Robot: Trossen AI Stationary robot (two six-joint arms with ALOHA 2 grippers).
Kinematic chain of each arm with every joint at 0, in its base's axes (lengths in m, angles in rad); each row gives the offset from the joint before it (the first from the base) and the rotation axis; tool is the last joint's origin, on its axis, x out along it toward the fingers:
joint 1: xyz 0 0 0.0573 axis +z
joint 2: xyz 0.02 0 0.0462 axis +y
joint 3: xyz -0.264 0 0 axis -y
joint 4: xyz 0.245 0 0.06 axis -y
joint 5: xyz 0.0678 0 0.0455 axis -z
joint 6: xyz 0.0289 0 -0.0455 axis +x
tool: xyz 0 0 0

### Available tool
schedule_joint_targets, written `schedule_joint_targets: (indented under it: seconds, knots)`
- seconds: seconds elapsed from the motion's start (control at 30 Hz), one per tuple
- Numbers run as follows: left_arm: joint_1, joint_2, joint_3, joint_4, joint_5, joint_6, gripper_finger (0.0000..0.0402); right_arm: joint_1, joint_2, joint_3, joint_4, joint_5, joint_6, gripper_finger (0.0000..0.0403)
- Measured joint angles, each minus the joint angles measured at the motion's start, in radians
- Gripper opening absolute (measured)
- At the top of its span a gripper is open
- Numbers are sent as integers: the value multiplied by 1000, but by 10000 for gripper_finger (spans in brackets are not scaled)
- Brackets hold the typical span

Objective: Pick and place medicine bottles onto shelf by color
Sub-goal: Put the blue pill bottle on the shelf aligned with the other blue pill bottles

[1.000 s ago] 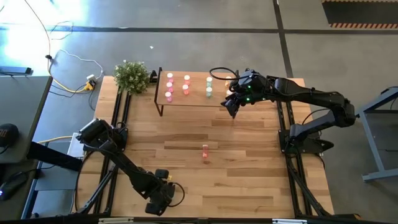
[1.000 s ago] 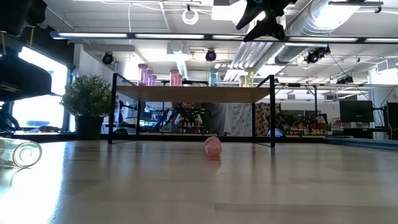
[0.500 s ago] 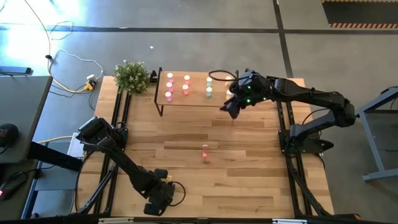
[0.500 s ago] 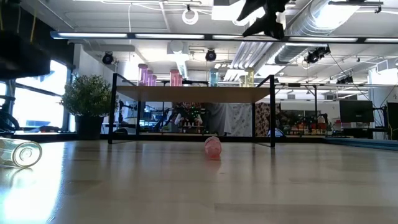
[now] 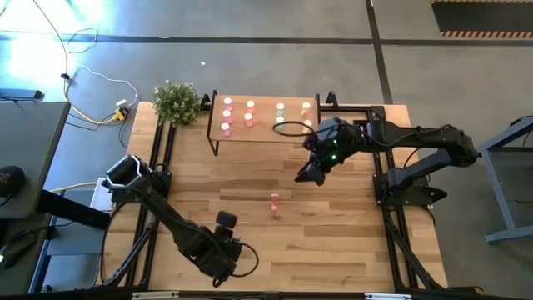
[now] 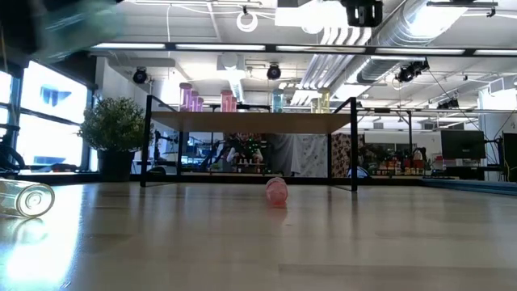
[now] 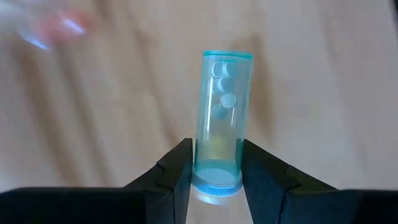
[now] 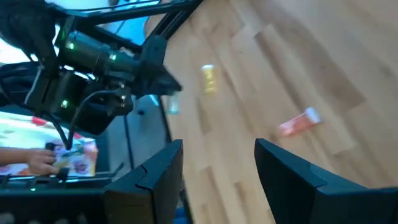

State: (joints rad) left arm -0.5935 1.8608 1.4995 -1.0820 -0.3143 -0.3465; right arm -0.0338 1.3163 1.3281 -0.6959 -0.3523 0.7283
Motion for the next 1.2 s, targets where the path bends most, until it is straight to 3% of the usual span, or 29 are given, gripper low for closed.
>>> schedule_joint_targets:
  seconds: [0.57,0.77,1.2]
  knots:
    - [162,0,196,-13,-533,510,109,137,10,0,86,-14,253,190]
    - [198,0,207,102,-703,732,109,142,26,0,101,-19,333,190]
    - [209,0,207,507,-731,1166,108,125,39,0,138,-83,304,190]
